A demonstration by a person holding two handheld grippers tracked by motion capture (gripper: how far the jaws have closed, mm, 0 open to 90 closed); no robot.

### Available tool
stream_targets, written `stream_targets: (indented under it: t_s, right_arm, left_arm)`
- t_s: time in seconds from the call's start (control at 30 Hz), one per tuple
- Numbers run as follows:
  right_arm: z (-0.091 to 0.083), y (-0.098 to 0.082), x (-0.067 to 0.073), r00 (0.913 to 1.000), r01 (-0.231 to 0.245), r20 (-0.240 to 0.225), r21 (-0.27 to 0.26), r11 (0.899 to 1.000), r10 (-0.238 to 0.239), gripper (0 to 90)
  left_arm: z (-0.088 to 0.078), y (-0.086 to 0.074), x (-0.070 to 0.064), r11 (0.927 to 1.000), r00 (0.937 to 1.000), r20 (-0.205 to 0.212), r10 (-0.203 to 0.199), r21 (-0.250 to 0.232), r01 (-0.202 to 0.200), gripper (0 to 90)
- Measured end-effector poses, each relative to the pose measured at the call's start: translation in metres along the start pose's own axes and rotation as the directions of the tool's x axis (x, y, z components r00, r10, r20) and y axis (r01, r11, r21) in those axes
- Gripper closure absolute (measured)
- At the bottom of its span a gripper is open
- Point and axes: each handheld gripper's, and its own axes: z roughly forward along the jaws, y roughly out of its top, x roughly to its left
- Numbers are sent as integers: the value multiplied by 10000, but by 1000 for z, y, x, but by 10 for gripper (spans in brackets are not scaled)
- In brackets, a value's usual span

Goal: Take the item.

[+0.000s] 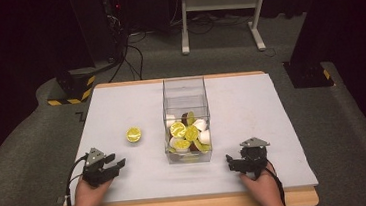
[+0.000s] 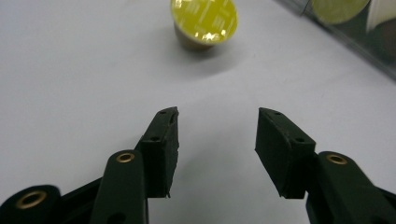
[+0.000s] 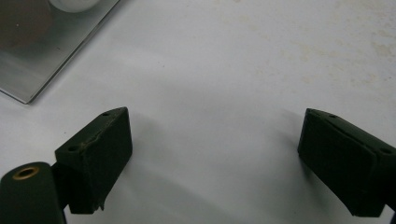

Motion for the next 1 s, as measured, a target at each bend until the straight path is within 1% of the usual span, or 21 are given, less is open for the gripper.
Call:
stream_targets:
  t_s: [0.03, 0.07, 0.1, 0.17, 0.2, 0.23, 0.3, 0.33, 0.4, 0.43, 0.47, 0.53, 0.57, 0.6, 0.7, 0.8, 1.0]
  right_arm:
    - [0, 0, 0, 10000, 0, 0, -1, 10000, 0, 97]
    - [0, 0, 0, 10000, 1, -1, 0, 10000, -1, 97]
    - [0, 0, 0, 10000, 1, -1, -1, 10000, -1, 97]
    - [0, 0, 0, 10000, 1, -3, -2, 10000, -1, 97]
    - [0, 0, 0, 10000, 2, 2, -2, 10000, -2, 97]
    - [0, 0, 0, 10000, -1, -3, -2, 10000, 1, 97]
    - [0, 0, 0, 10000, 1, 1, -3, 10000, -1, 97]
    - [0, 0, 0, 10000, 2, 4, -4, 10000, -2, 97]
    - [0, 0, 0, 10000, 4, 0, -12, 10000, -4, 97]
    - [0, 0, 0, 10000, 14, 2, -9, 10000, -14, 97]
    - [0, 0, 0, 10000, 15, 1, -9, 10000, -15, 97]
    - [0, 0, 0, 10000, 2, 1, -13, 10000, -2, 97]
    - [0, 0, 0, 10000, 2, 1, -13, 10000, -2, 97]
    - [0, 0, 0, 10000, 3, 4, -15, 10000, -3, 97]
    - [0, 0, 0, 10000, 5, 7, -15, 10000, -5, 97]
    - [0, 0, 0, 10000, 11, 28, -23, 10000, -11, 97]
    - [0, 0, 0, 10000, 15, 32, -27, 10000, -15, 98]
  left_arm:
    - [0, 0, 0, 10000, 10000, 0, 0, 0, 0, 479]
    - [0, -6, 1, 9983, 9989, -238, 407, 415, -397, 460]
    - [-2, -9, 0, 9979, 9984, -209, 529, 378, -521, 451]
    - [-4, -11, -1, 9981, 9978, -327, 584, 227, -577, 429]
    - [-4, -12, -1, 9984, 9979, -345, 549, 168, -544, 417]
    - [-5, -12, 1, 9982, 9978, -369, 557, 262, -547, 407]
    - [-5, -13, 0, 9992, 9985, -382, 399, 111, -395, 394]
    - [-4, -13, 0, 9998, 9989, -421, 219, 35, -218, 380]
    - [-5, -13, 1, 9991, 9989, -306, 365, 217, -359, 355]
    - [-5, -13, 1, 9991, 9989, -306, 365, 217, -359, 333]
    - [-4, -13, 0, 9987, 9986, -268, 464, 245, -457, 317]
    - [-4, -13, 1, 9986, 9986, -232, 476, 261, -469, 310]
    - [-4, -13, 0, 9993, 9995, -135, 300, 233, -297, 310]
    - [-4, -13, 1, 9982, 9989, -49, 466, 381, -464, 276]
    - [-4, -13, 0, 9987, 9992, -54, 386, 323, -384, 272]
    - [-4, -13, 0, 9978, 9986, -39, 518, 411, -516, 271]
    - [-4, -13, 0, 9975, 9984, -47, 563, 421, -561, 271]
